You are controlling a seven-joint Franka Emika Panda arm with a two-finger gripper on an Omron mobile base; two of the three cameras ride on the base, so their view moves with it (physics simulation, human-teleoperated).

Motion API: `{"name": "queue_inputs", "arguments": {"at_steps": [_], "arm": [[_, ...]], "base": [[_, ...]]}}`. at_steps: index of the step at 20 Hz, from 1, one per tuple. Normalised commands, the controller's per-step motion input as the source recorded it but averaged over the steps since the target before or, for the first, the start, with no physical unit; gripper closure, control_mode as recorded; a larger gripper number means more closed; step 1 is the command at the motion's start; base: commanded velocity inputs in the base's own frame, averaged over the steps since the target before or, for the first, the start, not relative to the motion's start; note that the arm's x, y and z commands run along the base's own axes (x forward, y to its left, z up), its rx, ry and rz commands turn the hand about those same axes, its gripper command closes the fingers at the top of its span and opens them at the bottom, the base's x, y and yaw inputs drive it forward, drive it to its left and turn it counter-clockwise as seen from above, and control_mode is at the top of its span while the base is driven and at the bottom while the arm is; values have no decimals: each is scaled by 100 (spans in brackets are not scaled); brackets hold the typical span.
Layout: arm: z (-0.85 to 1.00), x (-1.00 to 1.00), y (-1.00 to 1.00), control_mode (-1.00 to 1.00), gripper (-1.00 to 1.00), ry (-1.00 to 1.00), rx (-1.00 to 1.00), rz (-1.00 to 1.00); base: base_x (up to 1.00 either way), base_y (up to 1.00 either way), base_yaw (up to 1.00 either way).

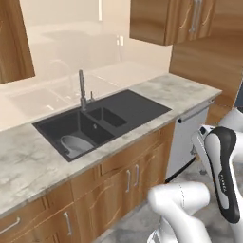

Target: Move the pot and pan from the stove into the sink.

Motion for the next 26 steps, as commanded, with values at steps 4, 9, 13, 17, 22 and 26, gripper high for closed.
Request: {"name": "queue_inputs", "arguments": {"at_steps": [4, 9, 13, 17, 22, 26], "arm": [[0, 0, 0, 100, -100, 0, 0, 0], [0, 0, 0, 100, -100, 0, 0, 0], [0, 0, 0, 100, -100, 0, 0, 0], [0, 0, 0, 100, -100, 0, 0, 0], [0, 0, 0, 100, -100, 0, 0, 0], [0, 0, 0, 100, -100, 0, 0, 0]], "base": [[0, -13, -50], [0, -11, -50], [0, -10, -50], [0, -10, -50], [0, -12, -50], [0, -12, -49]]}}
